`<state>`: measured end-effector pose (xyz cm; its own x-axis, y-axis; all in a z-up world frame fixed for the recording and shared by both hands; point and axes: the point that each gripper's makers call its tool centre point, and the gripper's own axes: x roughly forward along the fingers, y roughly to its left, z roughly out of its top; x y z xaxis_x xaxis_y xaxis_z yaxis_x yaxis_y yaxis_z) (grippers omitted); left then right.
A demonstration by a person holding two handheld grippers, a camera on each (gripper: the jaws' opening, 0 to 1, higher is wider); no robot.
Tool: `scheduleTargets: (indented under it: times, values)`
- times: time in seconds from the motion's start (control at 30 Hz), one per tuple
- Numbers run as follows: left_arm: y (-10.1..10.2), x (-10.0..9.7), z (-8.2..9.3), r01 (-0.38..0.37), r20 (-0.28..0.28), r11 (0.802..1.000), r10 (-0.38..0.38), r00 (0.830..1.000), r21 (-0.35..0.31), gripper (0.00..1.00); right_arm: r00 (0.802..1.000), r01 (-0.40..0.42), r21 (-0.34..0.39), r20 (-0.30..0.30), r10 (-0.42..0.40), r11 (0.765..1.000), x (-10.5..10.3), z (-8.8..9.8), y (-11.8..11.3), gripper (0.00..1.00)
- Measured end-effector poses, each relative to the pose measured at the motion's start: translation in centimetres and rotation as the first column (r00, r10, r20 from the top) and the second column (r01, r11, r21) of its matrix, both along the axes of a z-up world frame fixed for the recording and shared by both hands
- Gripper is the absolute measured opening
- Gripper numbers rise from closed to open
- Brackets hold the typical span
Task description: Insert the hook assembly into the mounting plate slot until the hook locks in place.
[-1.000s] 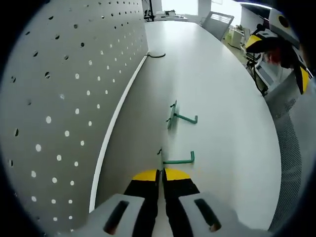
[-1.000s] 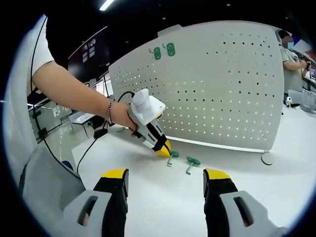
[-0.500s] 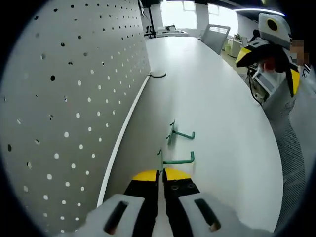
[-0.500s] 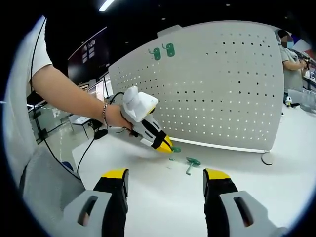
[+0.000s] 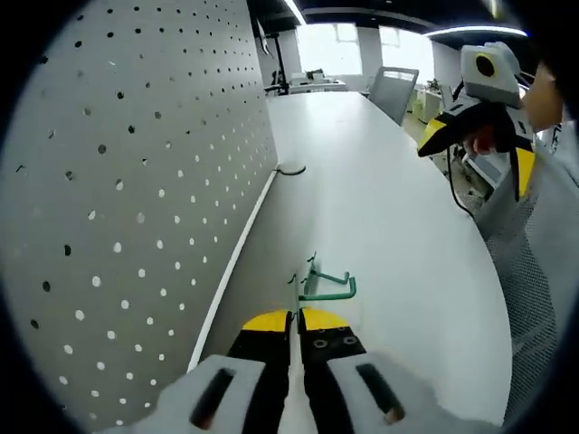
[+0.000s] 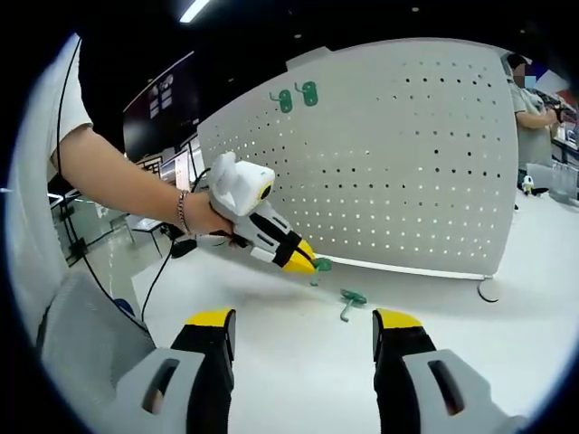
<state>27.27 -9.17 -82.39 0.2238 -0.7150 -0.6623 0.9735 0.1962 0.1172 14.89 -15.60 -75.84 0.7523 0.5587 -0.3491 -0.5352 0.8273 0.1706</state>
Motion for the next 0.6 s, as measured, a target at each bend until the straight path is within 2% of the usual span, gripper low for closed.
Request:
scheduleTargets:
  times: [0.07,0.17,0.33,0.47,0.6]
  values:
    - [0.1,0.1,0.3,-0.001,0.023,1.0,0.001,1.0,-0.008,0.03,1.0,-0.006,-0.005,-0.002,0.006,1.0,0.0,0.0,0.1,0.59]
    - [0.0,0.3,1.1,-0.03,0.017,0.998,0.031,0.999,-0.055,0.03,1.0,-0.008,-0.003,-0.001,0.008,1.0,0.0,-0.1,0.2,0.59]
    - [0.4,0.1,1.7,-0.027,0.031,0.997,0.029,0.999,-0.07,0.03,1.0,-0.008,0.001,0.002,0.008,1.0,0.0,-0.1,0.2,0.59]
    - [0.5,0.2,3.0,-0.057,0.024,0.99,0.061,0.998,-0.127,0.03,1.0,-0.005,0.002,0.003,0.005,1.0,0.0,0.0,0.2,0.59]
    - [0.5,0.1,3.8,-0.062,0.037,0.987,0.068,0.997,-0.149,0.03,1.0,-0.005,0.002,0.006,0.005,1.0,0.0,0.1,0.2,0.59]
